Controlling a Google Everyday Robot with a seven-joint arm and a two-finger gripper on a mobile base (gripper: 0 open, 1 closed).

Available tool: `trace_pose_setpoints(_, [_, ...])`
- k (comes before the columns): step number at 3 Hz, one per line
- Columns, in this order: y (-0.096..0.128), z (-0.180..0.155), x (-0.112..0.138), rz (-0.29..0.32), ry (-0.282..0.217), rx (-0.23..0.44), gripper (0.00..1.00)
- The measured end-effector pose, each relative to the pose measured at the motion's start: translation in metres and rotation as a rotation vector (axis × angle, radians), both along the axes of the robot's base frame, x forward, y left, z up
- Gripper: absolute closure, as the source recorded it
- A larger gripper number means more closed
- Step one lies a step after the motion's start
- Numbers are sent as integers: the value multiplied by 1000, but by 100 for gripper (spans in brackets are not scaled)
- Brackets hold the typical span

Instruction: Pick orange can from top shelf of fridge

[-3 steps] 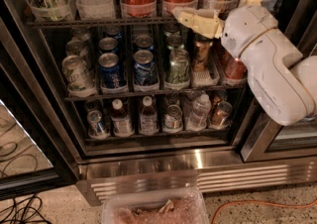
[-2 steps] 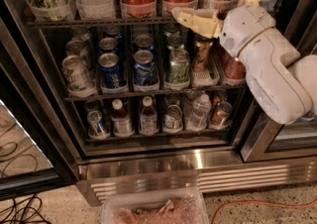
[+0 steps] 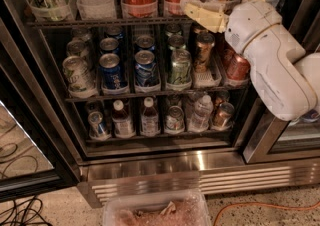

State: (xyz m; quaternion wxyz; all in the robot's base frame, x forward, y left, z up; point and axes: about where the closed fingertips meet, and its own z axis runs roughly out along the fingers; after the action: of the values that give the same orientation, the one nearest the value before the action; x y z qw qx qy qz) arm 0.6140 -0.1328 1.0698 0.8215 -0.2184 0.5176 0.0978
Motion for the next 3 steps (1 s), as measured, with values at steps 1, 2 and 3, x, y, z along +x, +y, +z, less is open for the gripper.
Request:
trace_pose_setpoints(1, [1,1,2,-4,-2,-1,3])
trace_pose_setpoints(2, [0,0,3,-8,0,0,7])
trace_pose_setpoints(3, [-11,3,4,-27,-8,5,14])
